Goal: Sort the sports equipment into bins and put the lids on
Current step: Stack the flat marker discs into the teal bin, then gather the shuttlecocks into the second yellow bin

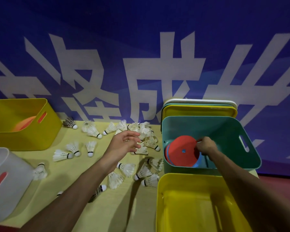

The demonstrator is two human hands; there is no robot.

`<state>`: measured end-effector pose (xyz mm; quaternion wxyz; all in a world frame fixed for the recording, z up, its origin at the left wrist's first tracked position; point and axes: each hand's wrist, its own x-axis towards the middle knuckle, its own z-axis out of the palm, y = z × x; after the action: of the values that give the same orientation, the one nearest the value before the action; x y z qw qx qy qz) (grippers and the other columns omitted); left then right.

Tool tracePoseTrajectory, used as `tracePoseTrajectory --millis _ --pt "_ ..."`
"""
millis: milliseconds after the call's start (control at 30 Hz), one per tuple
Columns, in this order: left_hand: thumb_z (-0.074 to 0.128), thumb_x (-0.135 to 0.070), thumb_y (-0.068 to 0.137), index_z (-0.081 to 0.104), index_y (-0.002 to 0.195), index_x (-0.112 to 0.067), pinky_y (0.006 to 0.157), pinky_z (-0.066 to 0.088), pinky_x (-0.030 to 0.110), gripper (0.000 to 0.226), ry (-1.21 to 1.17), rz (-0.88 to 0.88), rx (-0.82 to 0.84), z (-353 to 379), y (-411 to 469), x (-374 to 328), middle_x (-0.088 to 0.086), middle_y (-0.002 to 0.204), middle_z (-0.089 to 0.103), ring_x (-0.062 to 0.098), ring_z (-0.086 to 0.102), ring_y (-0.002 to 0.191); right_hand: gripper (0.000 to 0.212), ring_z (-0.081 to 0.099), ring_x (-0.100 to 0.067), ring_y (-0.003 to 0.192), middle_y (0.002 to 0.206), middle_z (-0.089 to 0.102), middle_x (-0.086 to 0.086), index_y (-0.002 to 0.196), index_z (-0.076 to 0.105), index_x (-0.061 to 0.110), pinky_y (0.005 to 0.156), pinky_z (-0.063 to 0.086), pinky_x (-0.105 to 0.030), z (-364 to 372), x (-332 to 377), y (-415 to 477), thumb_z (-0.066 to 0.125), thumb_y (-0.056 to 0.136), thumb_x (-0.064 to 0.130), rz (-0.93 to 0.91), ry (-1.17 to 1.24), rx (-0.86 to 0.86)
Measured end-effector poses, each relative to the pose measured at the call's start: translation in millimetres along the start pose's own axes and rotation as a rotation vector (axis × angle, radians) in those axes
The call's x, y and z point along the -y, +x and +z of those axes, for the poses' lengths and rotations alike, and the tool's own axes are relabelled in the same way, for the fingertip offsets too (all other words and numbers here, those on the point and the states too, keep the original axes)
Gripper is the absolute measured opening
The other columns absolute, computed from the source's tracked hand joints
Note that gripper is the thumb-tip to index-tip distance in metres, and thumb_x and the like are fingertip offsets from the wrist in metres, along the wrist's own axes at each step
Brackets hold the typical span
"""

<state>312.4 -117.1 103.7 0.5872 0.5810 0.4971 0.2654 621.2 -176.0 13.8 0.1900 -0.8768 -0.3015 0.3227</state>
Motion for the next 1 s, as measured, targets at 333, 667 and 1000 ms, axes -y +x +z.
tracePoseTrajectory --millis 333,667,1000 --pt "0.061 -0.008 0.089 0.067 0.101 -0.015 0.078 0.056 0.032 0.016 0.003 0.014 -0.006 0 -7 4 0.007 0.099 0.07 0.021 0.071 0.085 0.032 0.062 -0.027 0.11 0.116 0.068 -0.012 0.114 0.067 0.007 0.096 0.043 -0.029 -7 36 -26 0.049 0.087 0.001 -0.329 0.111 -0.246" --pt "0.061 -0.006 0.088 0.068 0.096 -0.015 0.075 0.053 0.029 0.014 0.027 -0.009 -0.098 -47 -15 25 0.009 0.097 0.07 0.021 0.07 0.082 0.025 0.064 -0.014 0.091 0.102 0.069 0.003 0.108 0.069 0.017 0.086 0.054 -0.036 22 114 -79 0.055 0.089 0.009 -0.68 0.284 -0.279" --pt "0.059 -0.002 0.089 0.067 0.09 -0.018 0.075 0.048 0.025 0.017 0.084 -0.066 -0.118 -146 -11 69 0.01 0.097 0.068 0.015 0.067 0.08 0.024 0.06 -0.01 0.084 0.1 0.068 0.004 0.114 0.064 0.021 0.078 0.052 -0.027 123 177 -116 0.056 0.092 0.016 -0.667 0.036 -0.042"
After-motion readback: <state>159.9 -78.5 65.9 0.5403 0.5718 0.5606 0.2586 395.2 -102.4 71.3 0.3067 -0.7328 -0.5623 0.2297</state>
